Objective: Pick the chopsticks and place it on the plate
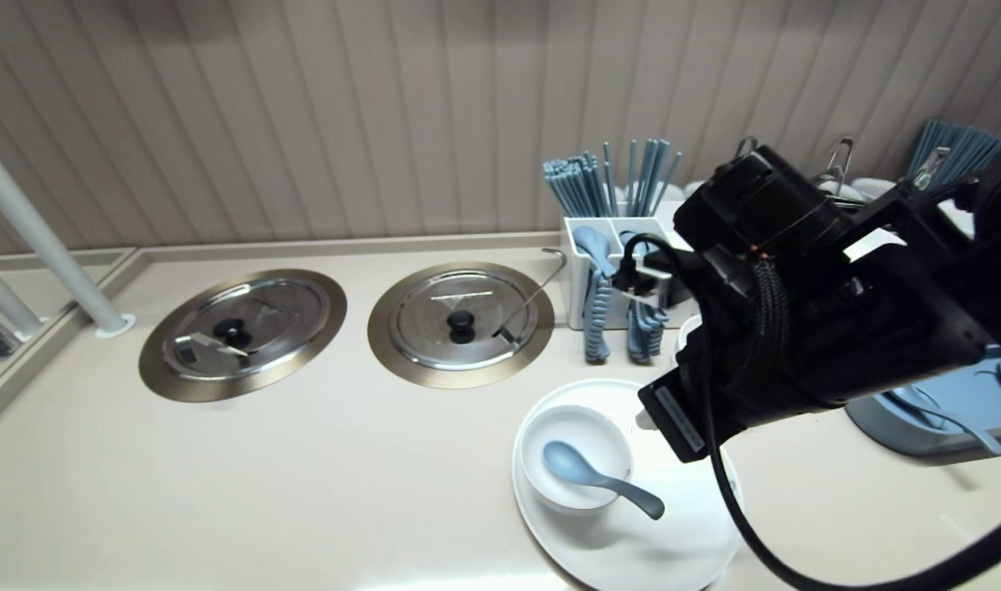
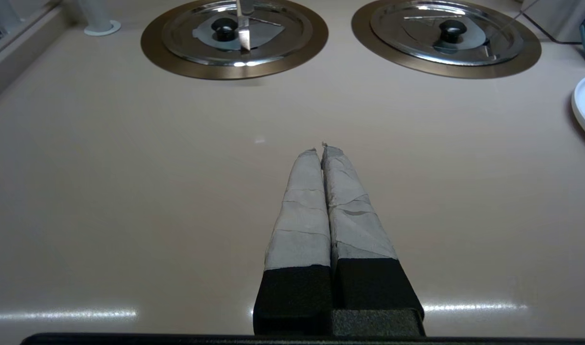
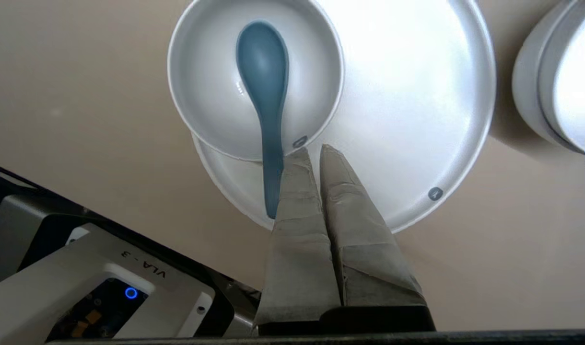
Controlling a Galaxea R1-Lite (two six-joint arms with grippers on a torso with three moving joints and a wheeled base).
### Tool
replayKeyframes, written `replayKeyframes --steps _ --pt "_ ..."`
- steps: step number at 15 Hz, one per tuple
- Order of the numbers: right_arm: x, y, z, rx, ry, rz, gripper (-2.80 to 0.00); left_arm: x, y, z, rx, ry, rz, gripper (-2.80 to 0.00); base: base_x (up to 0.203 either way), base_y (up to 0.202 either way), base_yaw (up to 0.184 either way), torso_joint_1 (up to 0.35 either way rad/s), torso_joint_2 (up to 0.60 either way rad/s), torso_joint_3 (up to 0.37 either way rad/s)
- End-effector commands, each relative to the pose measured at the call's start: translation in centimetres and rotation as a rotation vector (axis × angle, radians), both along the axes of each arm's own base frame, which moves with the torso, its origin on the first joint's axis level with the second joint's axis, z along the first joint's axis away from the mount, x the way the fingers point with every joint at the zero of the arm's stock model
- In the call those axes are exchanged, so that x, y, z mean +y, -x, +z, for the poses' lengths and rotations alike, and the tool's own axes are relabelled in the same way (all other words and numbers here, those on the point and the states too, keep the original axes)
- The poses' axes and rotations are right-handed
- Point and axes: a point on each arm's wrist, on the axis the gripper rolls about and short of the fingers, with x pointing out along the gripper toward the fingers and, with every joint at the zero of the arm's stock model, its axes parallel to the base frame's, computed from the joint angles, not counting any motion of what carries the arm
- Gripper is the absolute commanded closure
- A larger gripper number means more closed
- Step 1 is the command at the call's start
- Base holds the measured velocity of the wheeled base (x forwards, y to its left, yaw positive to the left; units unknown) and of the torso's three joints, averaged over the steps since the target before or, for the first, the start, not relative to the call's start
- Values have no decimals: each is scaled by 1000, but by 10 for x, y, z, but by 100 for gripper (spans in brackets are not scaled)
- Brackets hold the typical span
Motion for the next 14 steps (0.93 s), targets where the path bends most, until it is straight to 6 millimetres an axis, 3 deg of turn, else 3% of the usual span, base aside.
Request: replayKeyframes --steps 1,5,9,12,14 --pt "-16 4 17 -46 -39 -34 0 0 -1 -2 8 0 2 0 0 0 0 0 0 0" --pt "-40 2 51 -188 -103 -141 0 0 -1 -2 8 0 -1 0 0 0 0 0 0 0" --pt "-33 -15 65 -427 -132 -281 0 0 -1 -2 8 0 2 0 0 0 0 0 0 0" --pt "-34 -19 95 -558 -215 -302 0 0 -1 -2 8 0 0 0 0 0 0 0 0 0" --pt "-45 -41 110 -637 -252 -381 0 0 -1 -2 7 0 2 0 0 0 0 0 0 0"
